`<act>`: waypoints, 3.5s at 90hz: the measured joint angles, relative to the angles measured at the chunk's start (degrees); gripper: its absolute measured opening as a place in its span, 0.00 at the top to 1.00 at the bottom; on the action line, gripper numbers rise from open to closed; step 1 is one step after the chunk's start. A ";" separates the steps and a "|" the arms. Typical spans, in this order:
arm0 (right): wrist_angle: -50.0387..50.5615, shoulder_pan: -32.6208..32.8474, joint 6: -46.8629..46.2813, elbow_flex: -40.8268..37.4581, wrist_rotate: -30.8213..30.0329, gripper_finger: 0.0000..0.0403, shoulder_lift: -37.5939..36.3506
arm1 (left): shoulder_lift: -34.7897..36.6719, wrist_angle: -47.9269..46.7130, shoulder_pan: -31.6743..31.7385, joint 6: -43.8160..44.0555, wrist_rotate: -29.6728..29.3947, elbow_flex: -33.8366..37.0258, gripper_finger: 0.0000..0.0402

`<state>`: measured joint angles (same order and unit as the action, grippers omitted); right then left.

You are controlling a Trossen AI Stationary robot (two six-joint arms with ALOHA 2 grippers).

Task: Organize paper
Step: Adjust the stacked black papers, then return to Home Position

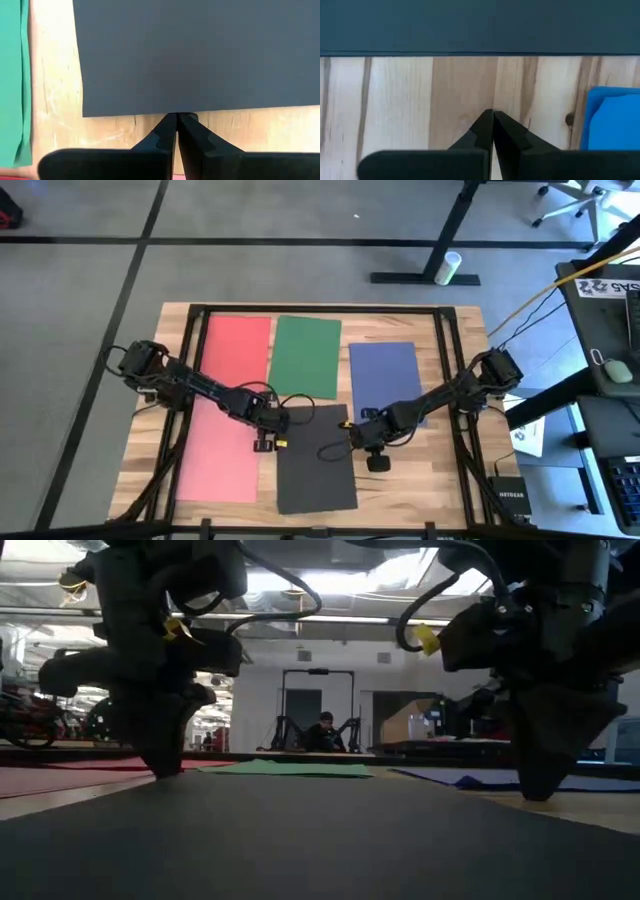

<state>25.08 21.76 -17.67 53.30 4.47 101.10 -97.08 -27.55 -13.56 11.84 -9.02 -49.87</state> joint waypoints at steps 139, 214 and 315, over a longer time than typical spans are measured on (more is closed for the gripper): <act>5.69 0.02 3.40 -0.10 0.02 1.00 -8.19 | 16.39 1.30 -4.15 0.85 -0.46 -0.87 1.00; -13.54 -0.19 8.68 -20.42 -4.04 1.00 -42.42 | 43.49 40.05 -10.27 -1.45 -3.82 24.55 1.00; -14.16 -11.32 15.91 -44.57 -7.96 1.00 -100.91 | 90.02 29.05 -5.25 1.71 5.87 49.33 1.00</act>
<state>10.92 10.44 -1.76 8.73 -3.49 0.19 -7.06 1.50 -18.81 13.54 -3.15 -0.54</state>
